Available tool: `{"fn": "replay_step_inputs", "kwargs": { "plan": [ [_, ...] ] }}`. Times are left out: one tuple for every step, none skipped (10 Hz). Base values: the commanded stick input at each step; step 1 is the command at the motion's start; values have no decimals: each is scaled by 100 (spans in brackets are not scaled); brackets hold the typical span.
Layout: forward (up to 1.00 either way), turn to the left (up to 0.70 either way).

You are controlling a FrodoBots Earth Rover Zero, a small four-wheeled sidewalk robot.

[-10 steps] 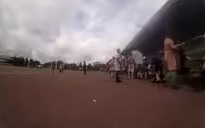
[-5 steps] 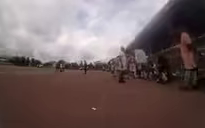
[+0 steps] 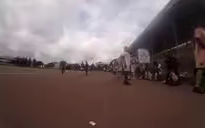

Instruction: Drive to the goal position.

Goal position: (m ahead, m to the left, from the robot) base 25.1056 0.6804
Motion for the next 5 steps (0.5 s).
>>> {"fn": "replay_step_inputs", "kwargs": {
  "plan": [
    [85, 0],
    [85, 0],
    [85, 0],
    [85, 0],
    [85, 0]
  ]
}}
